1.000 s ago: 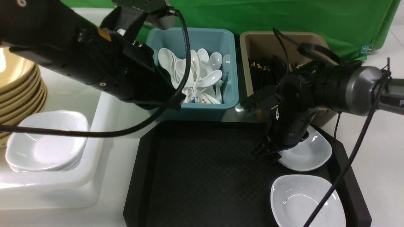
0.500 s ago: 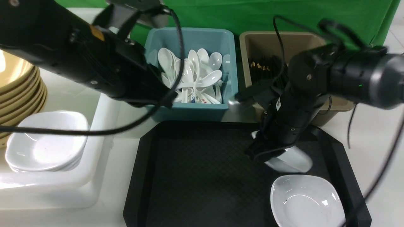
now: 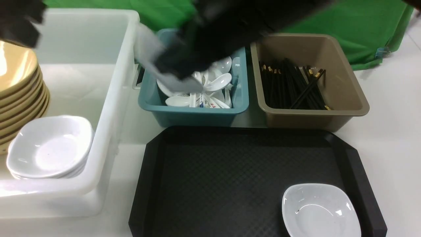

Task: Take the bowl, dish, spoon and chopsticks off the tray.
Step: Use the right arm to put the plate into the large storage box on the left

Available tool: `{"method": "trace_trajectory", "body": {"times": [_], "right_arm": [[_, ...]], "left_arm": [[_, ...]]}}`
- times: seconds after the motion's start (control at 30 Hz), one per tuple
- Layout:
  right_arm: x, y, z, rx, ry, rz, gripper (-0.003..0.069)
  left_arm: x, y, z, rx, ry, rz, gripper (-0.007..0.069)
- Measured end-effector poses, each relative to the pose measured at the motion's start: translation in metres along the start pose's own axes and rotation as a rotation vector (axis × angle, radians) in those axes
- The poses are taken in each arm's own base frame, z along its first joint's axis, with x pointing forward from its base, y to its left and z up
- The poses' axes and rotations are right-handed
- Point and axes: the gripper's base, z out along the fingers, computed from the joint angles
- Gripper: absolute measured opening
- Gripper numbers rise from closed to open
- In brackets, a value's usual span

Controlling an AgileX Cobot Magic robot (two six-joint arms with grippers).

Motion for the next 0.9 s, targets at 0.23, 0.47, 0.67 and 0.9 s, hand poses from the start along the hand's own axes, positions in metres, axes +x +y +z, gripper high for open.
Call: {"method": "trace_trajectory", "body": {"times": [0.23,0.47,0.67,0.9], "right_arm": [[-0.010,0.026,0.089,-0.098,-0.019,-0.101,0.0027],[0.013,0.041,0.158,-0.113,0.010,-0.127,0.0027],[0.016,0.038,0.169,-0.085,-0.021,-0.159,0.0027],[0.024,0.037,0.184,-0.065,-0.010,-0.215,0.0027]], "left_arm": [[0.009,0.042,-0.011,-0.131,-0.002,-0.131,-0.0004],[0.056,0.049,-0.035,-0.187,0.005,-0.230,-0.0003],[0.100,0.024,-0.038,-0.085,0.017,-0.277,-0.0002],[0.131,0.008,-0.052,-0.082,-0.011,-0.264,-0.0002]]}}
